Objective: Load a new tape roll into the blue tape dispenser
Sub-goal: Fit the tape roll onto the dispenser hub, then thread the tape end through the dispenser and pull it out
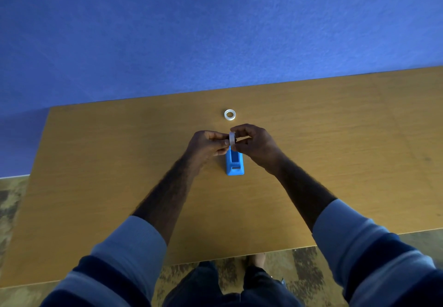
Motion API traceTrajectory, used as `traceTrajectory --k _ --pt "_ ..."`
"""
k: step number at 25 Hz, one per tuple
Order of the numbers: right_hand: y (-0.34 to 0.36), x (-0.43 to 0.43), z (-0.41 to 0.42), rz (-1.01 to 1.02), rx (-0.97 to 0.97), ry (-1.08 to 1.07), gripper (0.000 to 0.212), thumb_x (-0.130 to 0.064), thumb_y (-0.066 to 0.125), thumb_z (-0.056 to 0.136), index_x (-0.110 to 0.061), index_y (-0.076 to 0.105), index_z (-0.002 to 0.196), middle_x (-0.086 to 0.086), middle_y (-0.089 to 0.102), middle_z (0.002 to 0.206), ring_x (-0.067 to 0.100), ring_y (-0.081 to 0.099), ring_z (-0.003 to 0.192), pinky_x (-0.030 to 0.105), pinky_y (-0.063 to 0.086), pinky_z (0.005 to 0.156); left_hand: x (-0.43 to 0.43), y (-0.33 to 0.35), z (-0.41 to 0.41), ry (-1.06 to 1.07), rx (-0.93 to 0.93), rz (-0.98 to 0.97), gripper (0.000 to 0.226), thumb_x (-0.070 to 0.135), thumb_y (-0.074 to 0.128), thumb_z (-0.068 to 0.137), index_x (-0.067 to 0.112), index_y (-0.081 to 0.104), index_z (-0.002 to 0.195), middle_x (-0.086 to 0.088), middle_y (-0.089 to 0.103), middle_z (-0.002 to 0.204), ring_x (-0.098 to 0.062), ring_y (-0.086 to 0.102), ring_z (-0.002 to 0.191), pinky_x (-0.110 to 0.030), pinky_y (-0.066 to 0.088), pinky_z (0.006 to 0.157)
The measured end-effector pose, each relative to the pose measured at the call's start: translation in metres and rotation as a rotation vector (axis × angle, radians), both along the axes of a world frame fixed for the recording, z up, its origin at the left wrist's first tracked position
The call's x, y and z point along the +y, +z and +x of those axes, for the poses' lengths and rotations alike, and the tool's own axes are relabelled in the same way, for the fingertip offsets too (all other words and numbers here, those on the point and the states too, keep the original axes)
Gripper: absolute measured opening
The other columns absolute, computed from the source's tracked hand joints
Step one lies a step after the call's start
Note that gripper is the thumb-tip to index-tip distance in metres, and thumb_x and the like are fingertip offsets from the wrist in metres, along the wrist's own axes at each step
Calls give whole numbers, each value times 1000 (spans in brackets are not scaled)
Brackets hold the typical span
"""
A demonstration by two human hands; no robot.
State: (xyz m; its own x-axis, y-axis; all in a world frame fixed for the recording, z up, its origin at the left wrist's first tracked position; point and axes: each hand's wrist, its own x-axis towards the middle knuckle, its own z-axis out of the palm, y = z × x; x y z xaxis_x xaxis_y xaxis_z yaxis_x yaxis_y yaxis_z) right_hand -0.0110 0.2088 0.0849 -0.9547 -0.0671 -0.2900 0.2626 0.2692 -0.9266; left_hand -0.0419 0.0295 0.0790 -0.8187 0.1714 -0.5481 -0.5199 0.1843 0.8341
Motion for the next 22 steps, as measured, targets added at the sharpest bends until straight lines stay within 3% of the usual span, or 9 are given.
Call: traceTrajectory --k 7,11,15,17,19,22 --pt "-12 0 -1 103 7 31 41 -8 81 78 -14 68 116 -1 70 109 14 68 100 34 60 85 4 -4 4 -28 6 -72 18 10 80 84 11 76 102 -10 78 101 -20 75 95 -26 62 73" --pt "-20 3 -9 369 22 180 46 -10 80 79 -19 65 122 -2 69 114 9 65 95 18 56 73 8 -15 5 -52 65 -140 24 19 86 78 12 78 99 -6 79 96 -18 73 90 -31 62 76" --pt "-27 1 -11 544 96 261 42 -11 79 82 -15 65 121 4 70 113 19 67 98 39 60 81 13 -30 7 -44 162 -194 26 18 85 77 10 81 101 -4 79 94 -17 71 91 -39 58 86" --pt "-32 1 -12 593 97 261 43 -12 79 81 -17 64 121 3 69 115 20 65 100 41 59 82 14 -35 8 -49 175 -211 28 14 83 79 9 79 107 -5 79 100 -18 72 98 -40 57 92" --pt "-39 1 -12 606 102 264 43 -11 79 80 -19 63 120 2 69 114 19 65 100 39 59 81 13 -39 10 -59 184 -244 33 9 80 81 9 77 114 -4 78 107 -18 72 103 -35 58 92" --pt "-48 2 -10 619 103 255 47 -10 78 79 -21 62 122 0 68 117 16 63 101 35 58 81 8 -45 11 -40 188 -265 38 5 76 84 9 72 122 -3 75 114 -12 69 101 -17 52 78"
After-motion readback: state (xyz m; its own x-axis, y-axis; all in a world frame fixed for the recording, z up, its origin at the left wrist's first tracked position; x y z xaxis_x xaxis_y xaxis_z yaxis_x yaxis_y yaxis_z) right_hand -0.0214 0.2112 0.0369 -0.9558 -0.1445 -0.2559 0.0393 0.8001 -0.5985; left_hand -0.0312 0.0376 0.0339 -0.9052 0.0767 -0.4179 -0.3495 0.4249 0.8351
